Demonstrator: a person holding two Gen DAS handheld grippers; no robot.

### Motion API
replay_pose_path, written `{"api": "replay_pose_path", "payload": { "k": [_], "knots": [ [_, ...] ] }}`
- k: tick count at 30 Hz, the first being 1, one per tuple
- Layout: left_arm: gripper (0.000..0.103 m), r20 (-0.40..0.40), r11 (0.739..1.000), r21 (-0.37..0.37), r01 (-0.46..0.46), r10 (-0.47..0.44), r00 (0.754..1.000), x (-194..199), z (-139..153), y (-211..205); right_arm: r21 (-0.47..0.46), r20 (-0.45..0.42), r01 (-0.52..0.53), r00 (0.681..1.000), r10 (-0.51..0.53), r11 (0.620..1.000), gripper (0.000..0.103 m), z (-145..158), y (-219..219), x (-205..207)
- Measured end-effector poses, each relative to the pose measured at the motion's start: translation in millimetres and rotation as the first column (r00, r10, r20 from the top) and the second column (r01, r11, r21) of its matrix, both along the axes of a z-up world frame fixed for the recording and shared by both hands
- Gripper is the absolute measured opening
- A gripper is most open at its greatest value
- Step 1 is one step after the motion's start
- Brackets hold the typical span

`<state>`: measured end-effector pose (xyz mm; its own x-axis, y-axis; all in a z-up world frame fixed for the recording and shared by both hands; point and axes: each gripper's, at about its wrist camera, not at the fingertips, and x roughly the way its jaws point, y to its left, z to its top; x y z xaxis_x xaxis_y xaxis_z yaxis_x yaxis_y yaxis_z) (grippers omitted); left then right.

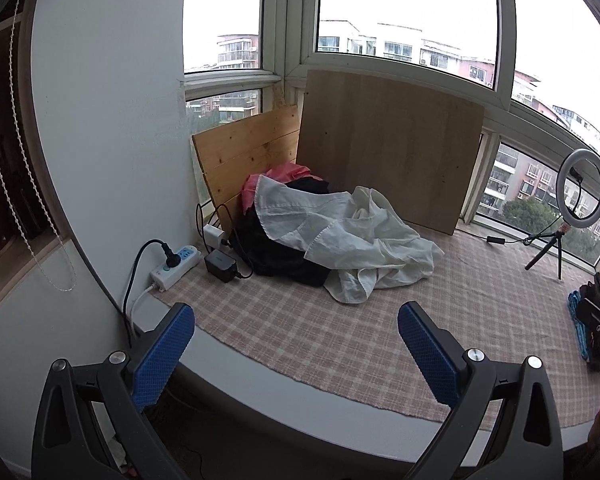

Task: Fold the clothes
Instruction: 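Move both tools toward the crumpled white shirt on the black bag, then grasp the white shirt with the right gripper and pull it onto the cloth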

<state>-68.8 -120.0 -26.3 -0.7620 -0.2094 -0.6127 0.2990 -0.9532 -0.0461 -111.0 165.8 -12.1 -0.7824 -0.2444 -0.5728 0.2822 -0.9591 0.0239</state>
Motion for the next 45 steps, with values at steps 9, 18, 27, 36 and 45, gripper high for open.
{"api": "replay_pose_path", "payload": {
  "k": [9, 18, 27, 36, 45],
  "knots": [
    [0.102, 0.013, 0.989, -0.030, -0.145, 0.145, 0.989, -41, 6, -48, -0.028, 0.023, -0.055, 0.998, 0.056, 0.998, 0.103, -10, 6, -102],
    [0.102, 0.067, 0.991, -0.027, -0.133, 0.134, 0.989, -91, -12, -89, -0.053, 0.138, -0.105, 0.984, 0.111, 0.993, 0.103, -48, -41, -182],
    [0.102, 0.105, 0.997, -0.021, 0.068, -0.065, 0.992, -170, -37, -111, -0.015, 0.192, -0.080, 0.978, 0.081, 0.997, 0.103, -81, -129, -249],
    [0.102, 0.142, 0.987, 0.042, 0.154, -0.159, 0.977, -230, -61, -137, 0.084, 0.427, 0.043, 0.901, -0.075, 0.996, 0.103, -191, -135, -358],
    [0.102, 0.161, 0.985, 0.045, 0.168, -0.173, 0.972, -278, -69, -142, -0.080, 0.568, -0.006, 0.822, 0.051, 0.997, 0.028, -229, -150, -395]
  ]
}}
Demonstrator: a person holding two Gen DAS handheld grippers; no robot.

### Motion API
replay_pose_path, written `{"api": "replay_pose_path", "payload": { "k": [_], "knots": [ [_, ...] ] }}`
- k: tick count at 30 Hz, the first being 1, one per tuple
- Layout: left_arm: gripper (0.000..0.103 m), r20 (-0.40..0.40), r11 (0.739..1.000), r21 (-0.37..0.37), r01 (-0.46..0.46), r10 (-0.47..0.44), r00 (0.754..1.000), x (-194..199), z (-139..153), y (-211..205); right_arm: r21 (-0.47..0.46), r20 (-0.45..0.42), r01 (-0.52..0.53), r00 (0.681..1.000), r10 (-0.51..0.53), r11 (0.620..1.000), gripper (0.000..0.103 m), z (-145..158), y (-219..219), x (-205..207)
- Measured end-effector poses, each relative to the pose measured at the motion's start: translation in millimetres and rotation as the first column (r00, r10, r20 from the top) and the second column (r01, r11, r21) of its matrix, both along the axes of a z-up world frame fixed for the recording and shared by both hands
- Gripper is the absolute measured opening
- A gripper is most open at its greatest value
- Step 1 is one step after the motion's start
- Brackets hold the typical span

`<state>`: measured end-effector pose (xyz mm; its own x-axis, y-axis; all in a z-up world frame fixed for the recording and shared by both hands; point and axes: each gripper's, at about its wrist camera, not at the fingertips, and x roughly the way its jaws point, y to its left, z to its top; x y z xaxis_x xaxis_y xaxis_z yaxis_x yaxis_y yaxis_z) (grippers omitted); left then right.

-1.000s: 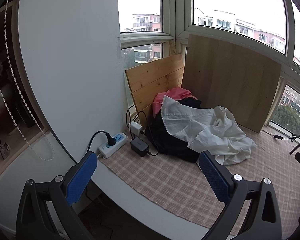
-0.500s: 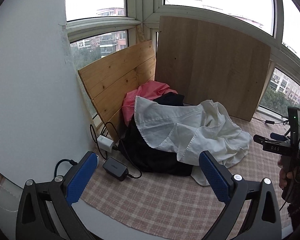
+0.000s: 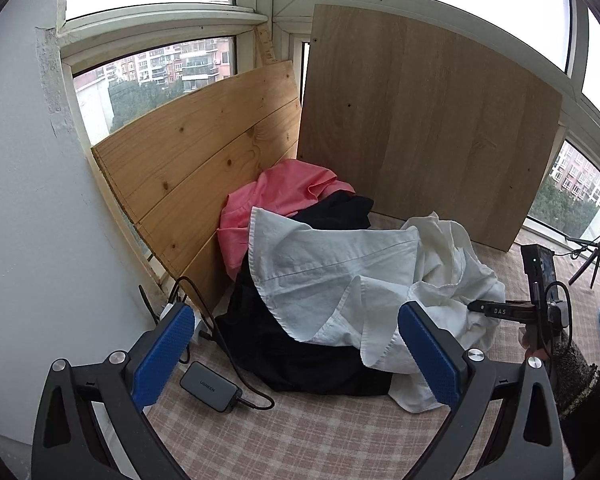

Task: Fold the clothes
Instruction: 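Grasp the white shirt with the right gripper and pull it onto the cloth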

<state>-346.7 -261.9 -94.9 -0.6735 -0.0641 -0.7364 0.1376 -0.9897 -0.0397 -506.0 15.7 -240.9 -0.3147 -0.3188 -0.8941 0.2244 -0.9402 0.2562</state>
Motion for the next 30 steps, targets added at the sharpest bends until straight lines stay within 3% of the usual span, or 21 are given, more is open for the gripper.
{"api": "replay_pose_path", "payload": {
  "k": [1, 2, 4, 8, 12, 15, 17, 18, 19, 20, 21, 23, 25, 27, 29, 30],
  "knots": [
    [0.102, 0.003, 1.000, -0.002, 0.005, -0.005, 1.000, -4, 0, 2, -0.039, -0.006, -0.003, 1.000, 0.003, 0.999, 0.018, 7, 3, 3],
    [0.102, 0.005, 1.000, -0.004, 0.009, -0.009, 1.000, -8, -1, 3, -0.082, -0.019, 0.000, 1.000, -0.001, 0.997, 0.016, 17, 10, 7],
    [0.102, 0.000, 1.000, -0.016, 0.023, -0.023, 1.000, -10, 1, 9, -0.152, -0.071, 0.015, 0.997, -0.026, 0.988, 0.014, 48, 27, 23],
    [0.102, -0.036, 0.998, -0.038, 0.053, -0.055, 0.998, -3, 15, 17, -0.168, -0.252, 0.054, 0.963, -0.095, 0.984, 0.013, 138, 69, 73],
    [0.102, -0.078, 0.997, -0.025, 0.074, -0.076, 0.994, 11, 28, 20, -0.092, -0.473, 0.088, 0.872, -0.122, 0.992, 0.013, 240, 103, 139],
    [0.102, -0.098, 0.996, -0.015, 0.082, -0.084, 0.992, 21, 31, 21, 0.009, -0.522, 0.046, 0.852, -0.034, 0.999, 0.013, 289, 93, 157],
    [0.102, -0.105, 0.996, -0.004, 0.084, -0.084, 0.991, 28, 31, 21, 0.048, -0.496, -0.027, 0.867, 0.048, 0.998, 0.013, 292, 69, 158],
    [0.102, -0.104, 0.996, 0.002, 0.085, -0.084, 0.991, 33, 29, 21, 0.035, -0.459, -0.073, 0.885, 0.081, 0.997, 0.013, 282, 52, 154],
    [0.102, -0.102, 0.996, 0.006, 0.085, -0.084, 0.991, 37, 27, 20, -0.007, -0.403, -0.123, 0.909, 0.110, 0.992, 0.021, 262, 31, 147],
    [0.102, -0.094, 0.996, 0.007, 0.084, -0.083, 0.992, 39, 24, 19, -0.052, -0.346, -0.170, 0.927, 0.142, 0.984, 0.038, 243, 10, 140],
    [0.102, -0.085, 0.996, 0.008, 0.084, -0.083, 0.993, 41, 20, 18, -0.083, -0.261, -0.225, 0.945, 0.196, 0.971, 0.047, 222, -12, 134],
    [0.102, -0.057, 0.996, 0.005, 0.087, -0.087, 0.995, 42, 11, 18, -0.124, -0.071, -0.263, 0.964, 0.256, 0.957, 0.046, 188, -34, 131],
    [0.102, -0.031, 0.993, 0.011, 0.119, -0.118, 0.992, 41, 1, 24, -0.168, -0.089, -0.253, 0.966, 0.241, 0.953, 0.046, 194, -14, 141],
    [0.102, 0.003, 0.986, 0.016, 0.167, -0.168, 0.986, 36, -13, 37, -0.124, -0.171, -0.157, 0.976, 0.135, 0.980, 0.050, 205, 23, 153],
    [0.102, 0.034, 0.972, 0.021, 0.235, -0.235, 0.971, 27, -28, 57, -0.082, -0.224, -0.051, 0.974, 0.031, 0.995, 0.072, 204, 62, 163],
    [0.102, 0.059, 0.963, 0.028, 0.268, -0.269, 0.961, 19, -38, 67, -0.066, -0.222, -0.015, 0.975, 0.000, 0.998, 0.073, 196, 77, 166]
  ]
}}
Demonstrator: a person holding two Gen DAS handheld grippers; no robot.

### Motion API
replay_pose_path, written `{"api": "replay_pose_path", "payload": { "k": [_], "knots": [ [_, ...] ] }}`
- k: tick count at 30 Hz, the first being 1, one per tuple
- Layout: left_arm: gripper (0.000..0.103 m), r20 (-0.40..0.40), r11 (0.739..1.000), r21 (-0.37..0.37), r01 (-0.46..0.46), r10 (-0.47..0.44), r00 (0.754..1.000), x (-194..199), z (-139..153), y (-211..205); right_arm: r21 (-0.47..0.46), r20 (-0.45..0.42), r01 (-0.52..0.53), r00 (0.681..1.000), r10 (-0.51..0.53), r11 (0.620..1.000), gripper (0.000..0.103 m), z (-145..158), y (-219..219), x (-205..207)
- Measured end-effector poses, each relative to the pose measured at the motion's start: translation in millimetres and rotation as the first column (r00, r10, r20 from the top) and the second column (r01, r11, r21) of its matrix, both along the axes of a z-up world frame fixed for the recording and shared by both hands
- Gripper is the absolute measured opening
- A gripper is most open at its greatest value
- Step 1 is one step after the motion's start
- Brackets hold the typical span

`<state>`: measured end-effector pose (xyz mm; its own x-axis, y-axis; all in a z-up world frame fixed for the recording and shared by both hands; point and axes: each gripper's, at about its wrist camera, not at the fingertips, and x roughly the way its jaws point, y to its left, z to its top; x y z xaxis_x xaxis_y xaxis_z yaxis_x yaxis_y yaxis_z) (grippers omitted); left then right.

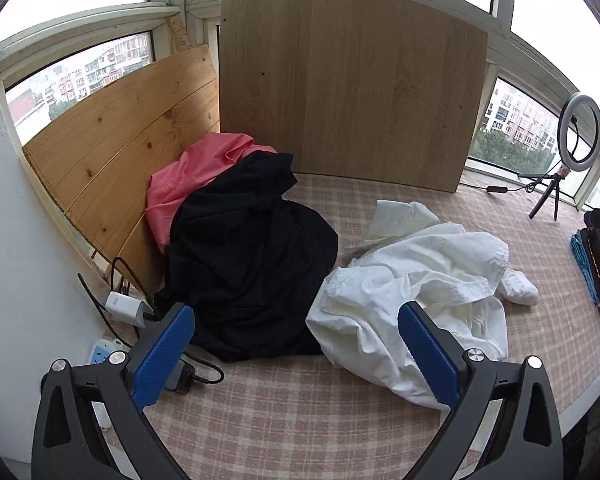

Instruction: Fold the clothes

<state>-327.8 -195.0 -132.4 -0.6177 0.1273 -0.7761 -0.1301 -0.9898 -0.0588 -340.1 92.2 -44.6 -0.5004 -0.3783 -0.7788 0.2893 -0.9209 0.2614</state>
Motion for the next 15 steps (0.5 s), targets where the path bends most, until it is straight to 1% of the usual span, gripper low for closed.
{"api": "replay_pose_path", "payload": {
  "k": [2, 4, 5, 8, 9, 10, 12, 13, 14, 15],
  "knots": [
    [0.102, 0.055, 0.999, -0.004, 0.053, -0.053, 0.997, -15, -19, 19, 0.058, 0.026, 0.058, 0.998, -0.059, 0.997, 0.073, -24, 17, -2],
    [0.102, 0.090, 0.995, -0.015, 0.100, -0.098, 0.991, -25, -36, 40, 0.102, 0.083, 0.062, 0.994, -0.071, 0.993, 0.073, -57, 17, -15],
    [0.102, 0.100, 0.993, -0.027, 0.113, -0.110, 0.989, -28, -42, 48, 0.090, 0.124, 0.054, 0.990, -0.065, 0.994, 0.073, -76, 14, -21],
    [0.102, 0.127, 0.989, -0.072, 0.126, -0.116, 0.985, -29, -56, 62, -0.051, 0.241, 0.063, 0.969, -0.049, 0.997, 0.073, -123, -4, -41],
    [0.102, 0.133, 0.989, -0.072, 0.128, -0.118, 0.984, -27, -57, 62, -0.074, 0.265, 0.074, 0.963, -0.052, 0.994, 0.073, -135, -10, -49],
    [0.102, 0.138, 0.989, -0.071, 0.129, -0.119, 0.983, -24, -58, 62, -0.076, 0.279, 0.087, 0.958, -0.063, 0.993, 0.073, -145, -17, -57],
    [0.102, 0.133, 0.990, -0.077, 0.117, -0.107, 0.985, -20, -54, 54, -0.041, 0.278, 0.113, 0.956, -0.097, 0.993, 0.073, -160, -28, -72],
    [0.102, 0.125, 0.991, -0.084, 0.109, -0.098, 0.987, -18, -51, 50, -0.030, 0.271, 0.119, 0.957, -0.107, 0.992, 0.059, -164, -33, -78],
    [0.102, 0.118, 0.991, -0.091, 0.100, -0.089, 0.989, -16, -49, 45, -0.027, 0.263, 0.119, 0.959, -0.107, 0.993, 0.015, -164, -36, -81],
    [0.102, 0.110, 0.991, -0.097, 0.091, -0.080, 0.991, -13, -46, 41, -0.042, 0.255, 0.116, 0.962, -0.101, 0.992, 0.005, -160, -36, -82]
  ]
}}
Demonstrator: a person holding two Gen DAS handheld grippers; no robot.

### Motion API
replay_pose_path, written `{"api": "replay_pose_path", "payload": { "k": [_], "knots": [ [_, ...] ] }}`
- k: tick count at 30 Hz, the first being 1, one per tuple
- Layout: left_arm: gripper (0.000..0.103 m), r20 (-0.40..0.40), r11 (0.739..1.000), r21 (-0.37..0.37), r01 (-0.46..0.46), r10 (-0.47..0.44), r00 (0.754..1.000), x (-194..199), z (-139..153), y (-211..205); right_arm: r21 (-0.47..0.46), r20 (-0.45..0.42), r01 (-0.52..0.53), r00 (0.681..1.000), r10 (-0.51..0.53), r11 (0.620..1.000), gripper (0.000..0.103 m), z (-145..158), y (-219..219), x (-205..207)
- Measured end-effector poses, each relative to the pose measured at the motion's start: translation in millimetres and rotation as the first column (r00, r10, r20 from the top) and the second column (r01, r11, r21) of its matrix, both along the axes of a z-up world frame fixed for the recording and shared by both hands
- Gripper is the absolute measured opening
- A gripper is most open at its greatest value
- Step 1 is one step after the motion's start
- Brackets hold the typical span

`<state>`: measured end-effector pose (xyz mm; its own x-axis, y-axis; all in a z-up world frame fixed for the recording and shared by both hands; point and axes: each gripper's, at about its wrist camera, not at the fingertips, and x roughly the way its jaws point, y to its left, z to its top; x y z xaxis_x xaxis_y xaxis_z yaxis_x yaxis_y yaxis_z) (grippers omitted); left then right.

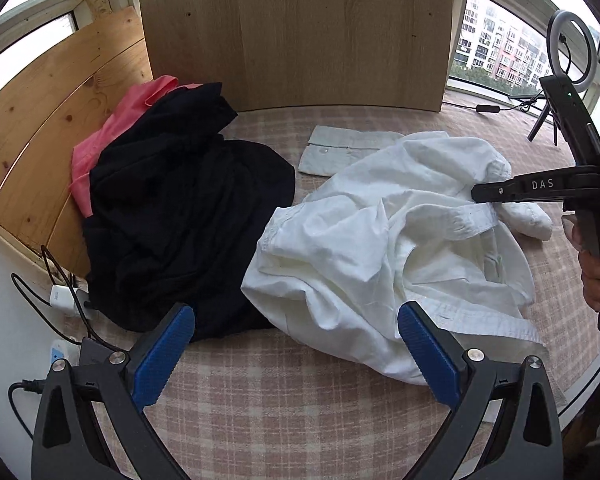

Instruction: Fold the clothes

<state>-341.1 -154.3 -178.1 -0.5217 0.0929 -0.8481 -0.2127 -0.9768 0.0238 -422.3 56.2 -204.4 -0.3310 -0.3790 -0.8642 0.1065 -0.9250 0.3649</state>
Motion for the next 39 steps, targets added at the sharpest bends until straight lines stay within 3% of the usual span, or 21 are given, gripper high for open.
{"api": "replay_pose_path", "payload": {
  "k": [3, 7, 10, 13, 15, 16, 17, 19, 25, 29, 31, 33, 34, 35, 39],
  "knots": [
    [0.102, -0.028, 0.999, -0.014, -0.029, 0.029, 0.999, 4, 9, -16, -0.058, -0.114, -0.002, 0.993, -0.004, 0.998, 0.005, 52, 19, 9],
    [0.102, -0.035, 0.998, 0.028, -0.060, 0.061, 0.998, 1, 17, -31, 0.031, -0.314, 0.032, 0.949, -0.021, 0.999, 0.005, 145, 47, 17],
    [0.102, -0.027, 0.996, 0.065, -0.059, 0.061, 0.998, -3, 20, -29, 0.132, -0.366, 0.135, 0.927, -0.079, 0.982, 0.006, 168, 66, -24],
    [0.102, -0.041, 0.998, 0.066, -0.016, 0.019, 0.999, -3, 25, -16, 0.280, -0.244, 0.150, 0.966, -0.081, 0.948, 0.017, 147, 82, -51],
    [0.102, -0.054, 0.998, 0.062, 0.028, -0.025, 0.998, -1, 29, -7, 0.288, -0.229, 0.130, 0.971, -0.063, 0.949, 0.019, 138, 87, -29],
    [0.102, -0.051, 0.997, 0.061, 0.052, -0.049, 0.997, -1, 28, -3, 0.277, -0.232, 0.122, 0.971, -0.057, 0.953, 0.031, 134, 92, -8],
    [0.102, -0.048, 0.995, 0.061, 0.075, -0.072, 0.996, -2, 28, 2, 0.263, -0.233, 0.119, 0.971, -0.057, 0.957, 0.049, 129, 98, 17],
    [0.102, -0.034, 0.991, 0.067, 0.114, -0.112, 0.993, -7, 25, 13, 0.211, -0.226, 0.119, 0.972, -0.070, 0.970, 0.060, 113, 108, 72],
    [0.102, 0.026, 0.965, 0.094, 0.243, -0.247, 0.969, -32, 8, 65, 0.080, -0.007, 0.096, 0.995, -0.096, 0.992, 0.060, 16, 86, 192],
    [0.102, 0.052, 0.947, 0.021, 0.321, -0.321, 0.945, -46, -11, 102, -0.028, 0.099, 0.096, 0.991, -0.093, 0.995, 0.060, -38, 59, 213],
    [0.100, 0.077, 0.940, 0.005, 0.342, -0.342, 0.937, -52, -20, 113, -0.024, 0.106, 0.070, 0.992, -0.067, 0.997, 0.060, -50, 43, 211],
    [0.076, 0.103, 0.935, 0.018, 0.354, -0.354, 0.930, -55, -27, 118, -0.006, 0.087, 0.034, 0.996, -0.033, 0.999, 0.055, -54, 28, 209],
    [0.049, 0.113, 0.934, 0.043, 0.354, -0.356, 0.928, -55, -27, 117, 0.004, 0.061, 0.025, 0.998, -0.025, 1.000, 0.013, -45, 27, 209],
    [0.029, 0.121, 0.934, 0.065, 0.352, -0.358, 0.926, -56, -27, 115, 0.012, 0.043, 0.033, 0.999, -0.033, 0.999, 0.002, -34, 31, 209],
    [0.009, 0.073, 0.933, 0.104, 0.344, -0.352, 0.933, -47, 0, 97, 0.047, -0.055, 0.077, 0.996, -0.074, 0.996, 0.002, 22, 50, 211]
  ]
}}
